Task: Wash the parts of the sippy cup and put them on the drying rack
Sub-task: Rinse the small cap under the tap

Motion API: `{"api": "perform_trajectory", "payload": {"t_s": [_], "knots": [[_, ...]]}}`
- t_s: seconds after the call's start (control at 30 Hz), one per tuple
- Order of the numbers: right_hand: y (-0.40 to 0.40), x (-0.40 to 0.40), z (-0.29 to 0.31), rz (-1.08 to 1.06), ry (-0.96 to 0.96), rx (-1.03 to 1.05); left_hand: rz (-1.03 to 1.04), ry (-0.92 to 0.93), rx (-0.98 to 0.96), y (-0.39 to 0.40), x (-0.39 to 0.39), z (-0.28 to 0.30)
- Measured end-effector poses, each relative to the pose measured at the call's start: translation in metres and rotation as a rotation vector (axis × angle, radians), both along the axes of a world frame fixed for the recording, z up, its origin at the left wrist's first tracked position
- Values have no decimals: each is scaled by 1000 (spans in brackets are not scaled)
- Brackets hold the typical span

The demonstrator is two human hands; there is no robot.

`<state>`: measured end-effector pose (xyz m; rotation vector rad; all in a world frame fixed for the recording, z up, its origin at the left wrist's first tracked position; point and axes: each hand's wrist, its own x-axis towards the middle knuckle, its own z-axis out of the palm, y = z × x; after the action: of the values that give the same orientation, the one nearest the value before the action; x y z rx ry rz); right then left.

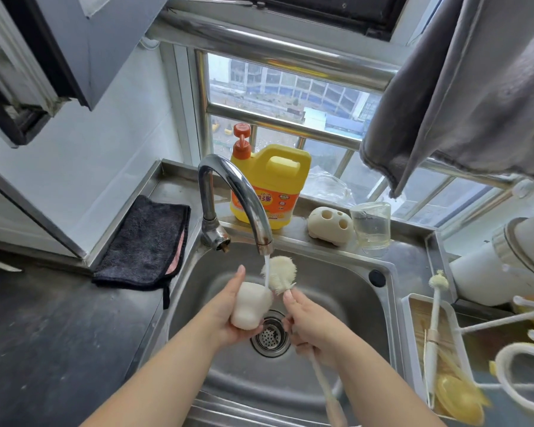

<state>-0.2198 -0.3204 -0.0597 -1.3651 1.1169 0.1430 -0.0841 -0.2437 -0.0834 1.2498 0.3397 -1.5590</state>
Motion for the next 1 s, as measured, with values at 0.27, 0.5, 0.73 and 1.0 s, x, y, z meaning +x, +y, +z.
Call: {"api": "perform_trajectory", "payload": {"t_s": [0.27, 0.5, 0.73, 1.0], "knots": [[10, 1, -1, -21, 72, -25, 64, -70, -29, 10, 0, -2], [16, 3, 5, 109, 162, -176, -26, -208, -57, 17, 4, -5], [13, 0, 17, 121, 186, -306, -215, -367, -198, 24, 8, 6], [23, -4, 17, 284, 202, -574, -295, -490, -217, 15, 14, 5]]}}
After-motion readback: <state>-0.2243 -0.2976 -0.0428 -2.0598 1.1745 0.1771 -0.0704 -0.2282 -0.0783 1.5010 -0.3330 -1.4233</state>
